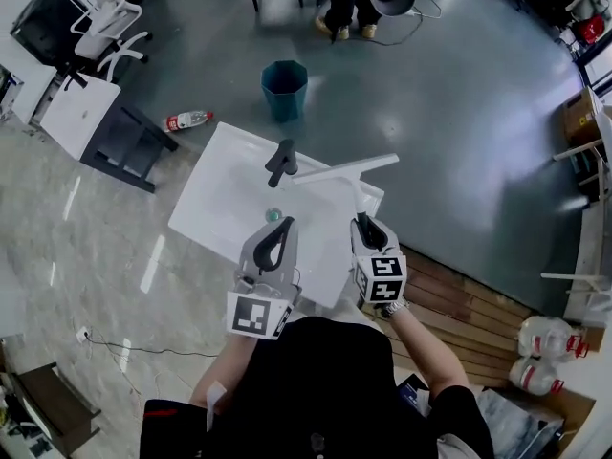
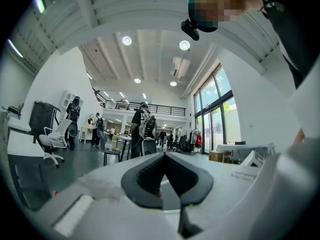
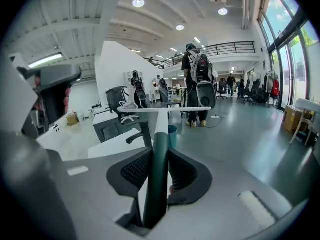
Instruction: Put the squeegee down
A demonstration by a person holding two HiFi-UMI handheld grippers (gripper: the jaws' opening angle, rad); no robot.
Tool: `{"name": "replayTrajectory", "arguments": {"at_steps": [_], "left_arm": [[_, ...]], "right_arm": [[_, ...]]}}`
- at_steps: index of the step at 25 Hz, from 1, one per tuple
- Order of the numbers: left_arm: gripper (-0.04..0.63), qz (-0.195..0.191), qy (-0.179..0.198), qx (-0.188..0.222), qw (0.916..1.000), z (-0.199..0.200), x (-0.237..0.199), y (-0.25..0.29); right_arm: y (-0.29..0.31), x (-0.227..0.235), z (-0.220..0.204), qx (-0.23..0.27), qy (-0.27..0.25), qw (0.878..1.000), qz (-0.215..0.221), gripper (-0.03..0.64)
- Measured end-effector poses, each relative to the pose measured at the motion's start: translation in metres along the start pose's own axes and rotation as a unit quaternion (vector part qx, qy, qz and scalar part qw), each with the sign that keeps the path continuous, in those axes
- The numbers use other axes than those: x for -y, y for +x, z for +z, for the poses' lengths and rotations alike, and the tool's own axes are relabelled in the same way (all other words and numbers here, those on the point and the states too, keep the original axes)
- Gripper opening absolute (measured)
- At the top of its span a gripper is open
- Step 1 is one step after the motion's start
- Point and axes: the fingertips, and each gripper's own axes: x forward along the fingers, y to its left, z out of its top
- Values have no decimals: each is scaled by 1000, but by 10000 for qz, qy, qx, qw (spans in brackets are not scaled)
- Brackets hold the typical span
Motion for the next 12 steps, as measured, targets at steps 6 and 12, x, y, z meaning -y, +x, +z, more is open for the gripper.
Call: {"name": "replayTrajectory", "arguments": {"at_steps": [6,12], "left_arm": [[2,259,14,-122,9996,-1,5,10],[2,448,54,-219,9987,2,8,21]], "right_arm": [[29,18,-28,-408,27,9991,76,98],[56,27,-54,-779,-68,9968,135,98]]}}
